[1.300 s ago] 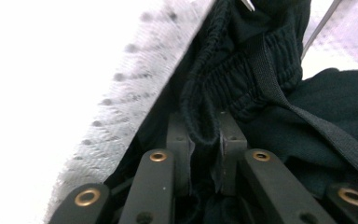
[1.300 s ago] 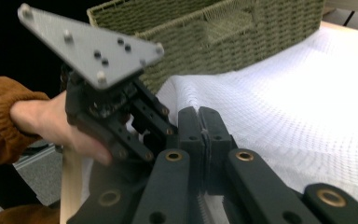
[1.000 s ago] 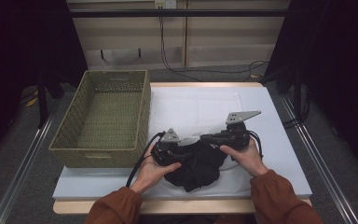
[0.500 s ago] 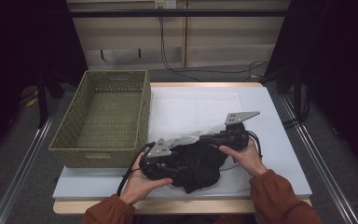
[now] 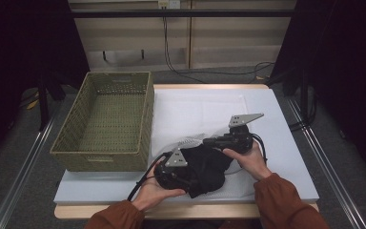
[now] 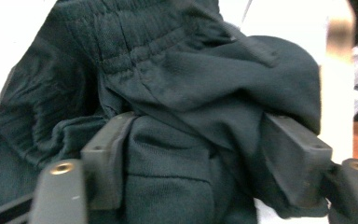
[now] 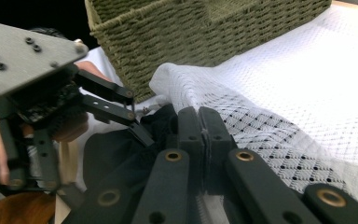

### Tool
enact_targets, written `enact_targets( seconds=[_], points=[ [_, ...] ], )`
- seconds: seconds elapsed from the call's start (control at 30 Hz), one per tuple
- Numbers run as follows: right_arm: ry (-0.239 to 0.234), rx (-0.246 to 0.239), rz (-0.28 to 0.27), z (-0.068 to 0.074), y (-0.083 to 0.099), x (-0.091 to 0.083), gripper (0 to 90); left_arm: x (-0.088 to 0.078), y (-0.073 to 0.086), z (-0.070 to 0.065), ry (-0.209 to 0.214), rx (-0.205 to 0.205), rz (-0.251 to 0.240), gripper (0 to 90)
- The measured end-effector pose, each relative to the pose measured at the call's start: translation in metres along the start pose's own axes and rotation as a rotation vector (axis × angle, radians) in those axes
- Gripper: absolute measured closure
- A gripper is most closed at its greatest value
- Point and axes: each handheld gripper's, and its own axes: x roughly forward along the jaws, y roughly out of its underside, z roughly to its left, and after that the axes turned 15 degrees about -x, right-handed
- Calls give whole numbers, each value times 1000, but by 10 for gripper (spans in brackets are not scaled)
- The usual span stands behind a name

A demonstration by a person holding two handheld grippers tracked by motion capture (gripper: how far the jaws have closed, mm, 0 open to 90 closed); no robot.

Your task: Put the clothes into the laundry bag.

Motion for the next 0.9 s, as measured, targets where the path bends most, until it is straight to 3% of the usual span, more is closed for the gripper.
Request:
enact_targets(
  seconds=[0.03,0.17,0.27,0.33,0.37,0.4,0.43,0.53,0.57,0.67,0.73,0.9],
  points=[
    [0,0,2,0,0,0,888,0,0,0,0,0,0,316],
    [-12,0,9,0,0,1,888,8,-5,3,-15,-11,31,497],
    [-13,3,12,-1,0,1,888,6,-7,3,-6,-11,34,622],
    [-15,2,10,0,0,2,888,5,-7,4,24,-2,11,714],
    [-13,2,8,0,0,2,888,5,-8,4,18,-3,29,724],
    [-14,2,7,0,0,2,888,6,-9,5,30,-15,9,734],
    [-17,3,6,0,0,2,888,5,-10,6,26,-19,26,744],
    [-25,10,12,0,0,3,888,6,-14,7,29,-23,4,756],
    [-26,9,13,0,0,3,888,4,-15,6,9,-22,12,758],
    [-31,11,12,0,0,3,888,5,-20,8,13,-28,-17,761],
    [-29,12,13,0,-1,3,888,3,-23,9,-2,-36,-9,763],
    [-33,4,13,0,-1,2,888,7,-27,13,-25,-46,-42,763]
  ],
)
